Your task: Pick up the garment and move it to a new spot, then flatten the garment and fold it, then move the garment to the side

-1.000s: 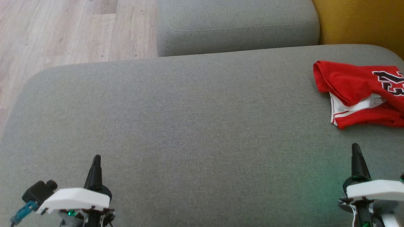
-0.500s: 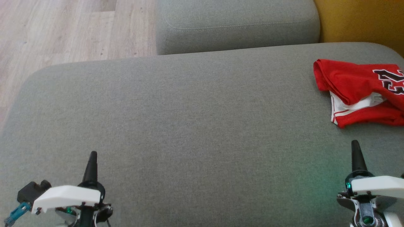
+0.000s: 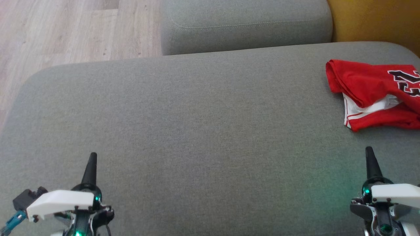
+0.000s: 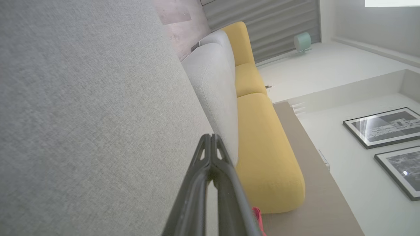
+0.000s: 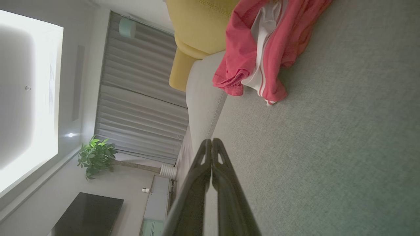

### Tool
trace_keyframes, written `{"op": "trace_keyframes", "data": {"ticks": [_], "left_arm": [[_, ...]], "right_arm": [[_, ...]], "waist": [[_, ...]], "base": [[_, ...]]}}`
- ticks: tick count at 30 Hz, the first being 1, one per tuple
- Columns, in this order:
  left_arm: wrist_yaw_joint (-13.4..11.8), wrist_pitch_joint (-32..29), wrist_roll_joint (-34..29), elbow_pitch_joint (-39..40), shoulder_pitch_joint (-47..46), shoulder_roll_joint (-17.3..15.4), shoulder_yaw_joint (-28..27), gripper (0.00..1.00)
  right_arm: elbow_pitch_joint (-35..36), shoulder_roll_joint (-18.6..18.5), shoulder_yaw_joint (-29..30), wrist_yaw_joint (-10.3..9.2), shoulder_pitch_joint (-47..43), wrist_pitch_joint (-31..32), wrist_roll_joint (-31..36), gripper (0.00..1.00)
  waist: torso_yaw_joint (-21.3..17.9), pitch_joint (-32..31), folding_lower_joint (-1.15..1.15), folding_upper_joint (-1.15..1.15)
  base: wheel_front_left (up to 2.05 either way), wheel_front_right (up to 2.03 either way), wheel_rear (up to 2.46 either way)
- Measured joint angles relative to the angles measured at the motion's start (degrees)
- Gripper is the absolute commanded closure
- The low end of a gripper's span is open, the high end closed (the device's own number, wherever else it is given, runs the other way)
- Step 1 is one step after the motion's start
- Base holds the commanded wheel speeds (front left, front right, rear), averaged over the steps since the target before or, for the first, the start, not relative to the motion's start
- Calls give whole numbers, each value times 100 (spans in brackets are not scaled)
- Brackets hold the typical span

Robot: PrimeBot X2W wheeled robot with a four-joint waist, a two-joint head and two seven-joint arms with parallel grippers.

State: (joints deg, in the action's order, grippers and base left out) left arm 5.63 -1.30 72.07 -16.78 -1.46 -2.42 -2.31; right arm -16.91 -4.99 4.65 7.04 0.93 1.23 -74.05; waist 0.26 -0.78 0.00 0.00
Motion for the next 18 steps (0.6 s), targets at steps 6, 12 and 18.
{"op": "trace_keyframes", "data": {"ticks": [6,12,18], "left_arm": [[44,-81,394,9,-14,0,-29,100],[49,-180,784,12,-26,1,-46,100],[92,-272,1114,21,-45,1,-73,100]], "right_arm": [[12,58,56,0,94,109,-354,100],[35,76,132,0,116,213,-700,100],[42,103,163,0,116,283,-996,100]], "waist": [[-5,19,0,0],[-11,39,0,0],[-15,55,0,0]], "base": [[0,0,0],[0,0,0],[0,0,0]]}}
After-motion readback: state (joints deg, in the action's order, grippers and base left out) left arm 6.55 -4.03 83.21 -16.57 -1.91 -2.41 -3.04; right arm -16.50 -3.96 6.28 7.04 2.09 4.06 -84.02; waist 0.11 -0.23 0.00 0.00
